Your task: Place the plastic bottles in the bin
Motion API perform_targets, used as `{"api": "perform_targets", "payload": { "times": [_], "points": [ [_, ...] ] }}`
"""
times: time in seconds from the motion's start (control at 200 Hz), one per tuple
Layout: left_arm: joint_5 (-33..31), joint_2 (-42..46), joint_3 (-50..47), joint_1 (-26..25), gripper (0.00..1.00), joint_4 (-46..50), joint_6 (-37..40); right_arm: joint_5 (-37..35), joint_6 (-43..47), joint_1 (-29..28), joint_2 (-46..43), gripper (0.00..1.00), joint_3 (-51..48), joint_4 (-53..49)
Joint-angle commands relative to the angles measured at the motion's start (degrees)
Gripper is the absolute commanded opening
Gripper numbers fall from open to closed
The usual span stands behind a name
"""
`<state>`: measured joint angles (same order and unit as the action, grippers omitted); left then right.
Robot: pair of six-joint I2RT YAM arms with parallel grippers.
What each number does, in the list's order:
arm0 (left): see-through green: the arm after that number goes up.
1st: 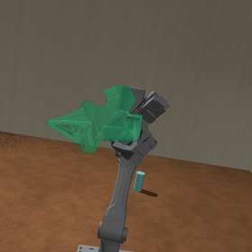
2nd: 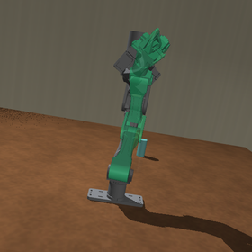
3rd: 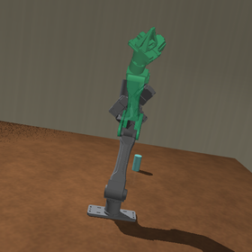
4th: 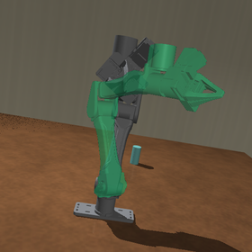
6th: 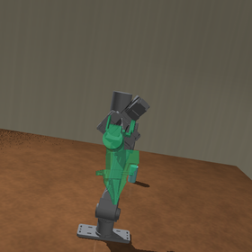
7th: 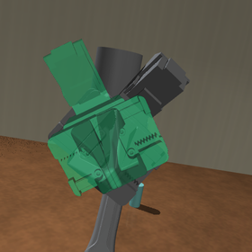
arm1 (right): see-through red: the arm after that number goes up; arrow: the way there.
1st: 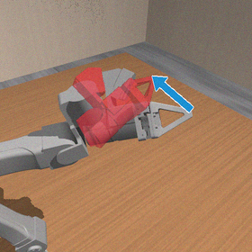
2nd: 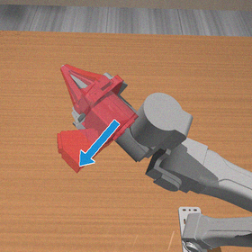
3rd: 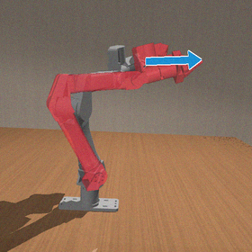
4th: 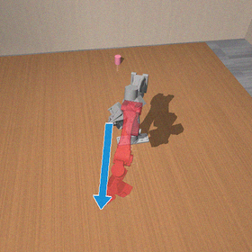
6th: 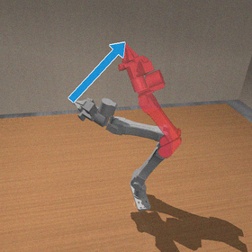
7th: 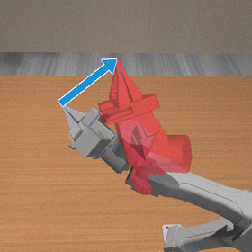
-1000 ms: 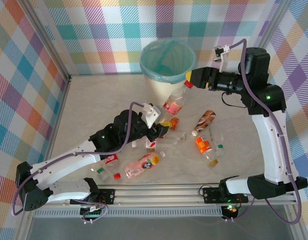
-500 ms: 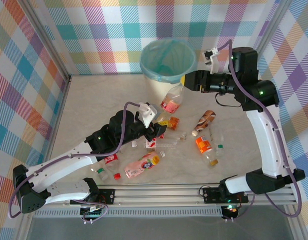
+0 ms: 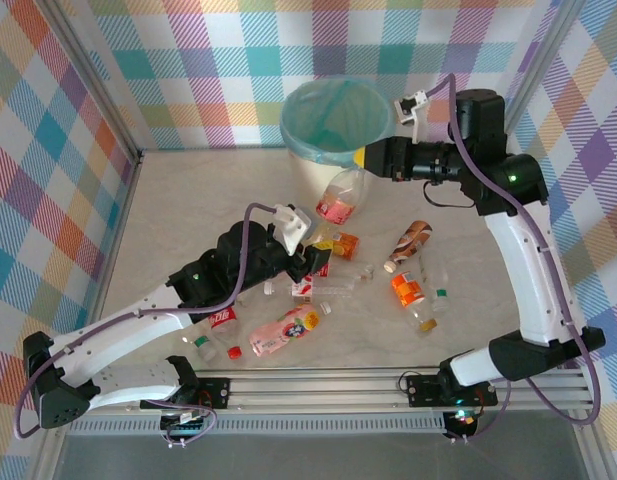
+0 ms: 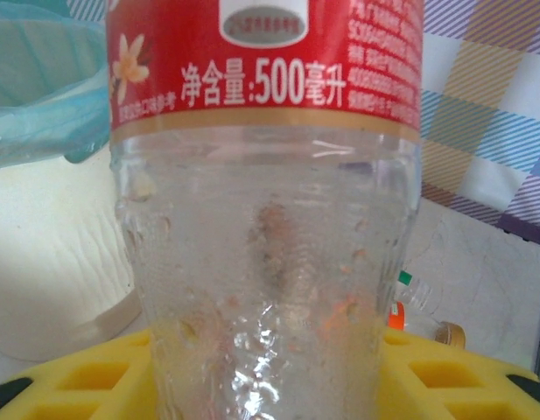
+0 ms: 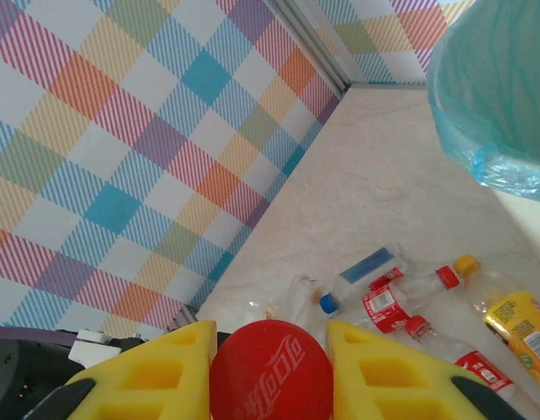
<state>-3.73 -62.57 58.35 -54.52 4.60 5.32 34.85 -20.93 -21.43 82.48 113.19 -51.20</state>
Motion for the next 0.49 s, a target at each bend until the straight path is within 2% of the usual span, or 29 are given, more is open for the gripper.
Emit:
{"api": "perform_targets", "payload": {
  "times": [0.0,0.11,0.185,0.265,0.355,0.49],
  "points": [
    [-2.08,1.74,2.12,0.65,0.56,-1.04,-0.72,2.47,-0.42,-1.07,1.40,0.17,1.86,-0.01],
    [-5.20,2.56,1.92,0.65,0.67,-1.04,-1.15,0.37,-0.93,-1.16,2.22,0.10,2.79,1.94],
    [-8.38,3.16,1.87,0.65,0.82,-0.67,-1.78,-1.16,-1.00,-1.16,2.92,0.00,3.80,4.31],
    [-12.05,4.03,1.87,0.73,0.99,0.00,-2.68,-3.81,-0.86,-1.16,3.87,0.00,5.66,6.82],
    [-15.40,5.56,1.57,0.81,1.00,0.48,-2.91,-6.53,0.37,-1.16,6.12,0.00,9.49,9.09],
    [-18.14,8.67,0.91,0.82,1.00,1.64,-2.77,-14.21,4.93,-1.21,11.13,0.00,17.66,9.80]
  ]
}}
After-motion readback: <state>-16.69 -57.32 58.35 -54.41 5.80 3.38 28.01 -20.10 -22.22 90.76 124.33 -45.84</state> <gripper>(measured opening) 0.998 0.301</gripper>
